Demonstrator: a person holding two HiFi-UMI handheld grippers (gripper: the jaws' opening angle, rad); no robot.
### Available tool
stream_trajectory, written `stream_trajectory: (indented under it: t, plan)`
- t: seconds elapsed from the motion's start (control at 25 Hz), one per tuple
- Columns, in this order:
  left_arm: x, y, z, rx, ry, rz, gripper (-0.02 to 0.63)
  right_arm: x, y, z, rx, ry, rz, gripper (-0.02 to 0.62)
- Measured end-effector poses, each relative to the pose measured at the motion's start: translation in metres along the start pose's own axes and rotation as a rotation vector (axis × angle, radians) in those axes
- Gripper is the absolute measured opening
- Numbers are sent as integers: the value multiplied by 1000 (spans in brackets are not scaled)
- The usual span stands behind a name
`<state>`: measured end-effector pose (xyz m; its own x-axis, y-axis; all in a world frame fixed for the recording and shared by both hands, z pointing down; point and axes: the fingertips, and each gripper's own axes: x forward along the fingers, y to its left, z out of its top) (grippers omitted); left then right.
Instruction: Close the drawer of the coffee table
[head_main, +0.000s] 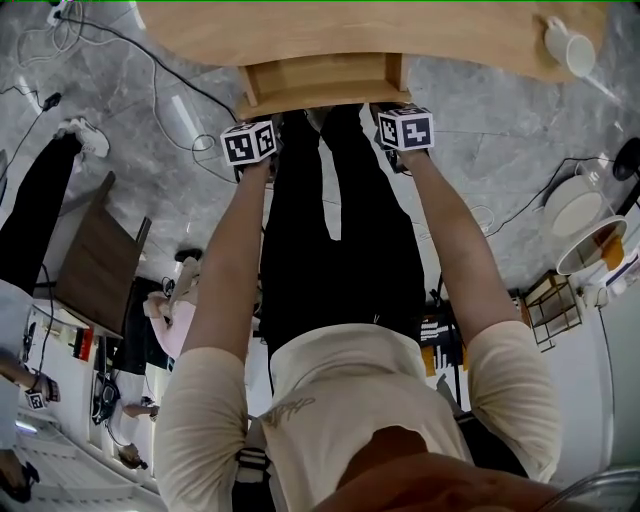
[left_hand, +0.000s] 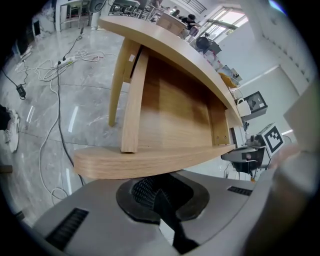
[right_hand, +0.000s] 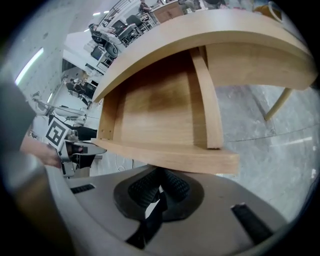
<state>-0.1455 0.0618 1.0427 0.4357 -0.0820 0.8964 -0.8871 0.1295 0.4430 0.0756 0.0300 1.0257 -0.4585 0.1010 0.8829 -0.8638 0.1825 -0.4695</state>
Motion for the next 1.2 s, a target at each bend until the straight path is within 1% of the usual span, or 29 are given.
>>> stream_trajectory:
  t: [0.12, 0.28, 0.44, 0.64, 0.8, 1.04, 1.2]
  plan:
    - [-1, -2, 2, -9, 9, 4, 5, -4, 0, 4, 26, -30, -1, -5]
    - [-2, -1, 2, -18, 42, 23, 5, -10, 1, 6, -17, -49, -24, -5]
    - [-6, -2, 5, -15, 28, 32, 5, -13, 3, 7, -20, -57, -9, -5]
    - [-9, -5, 11, -8, 5, 26, 5, -17, 5, 14, -16, -83, -17, -5]
    - [-14, -5, 12, -3, 4, 32, 5, -21, 8, 16, -8, -85, -17, -5]
    - [-16, -8, 14, 10, 9, 38, 5, -24, 7, 16, -30, -77, -17, -5]
    - [-20, -7, 15, 9, 11, 42, 5, -26, 10, 19, -15, -75, -23, -5]
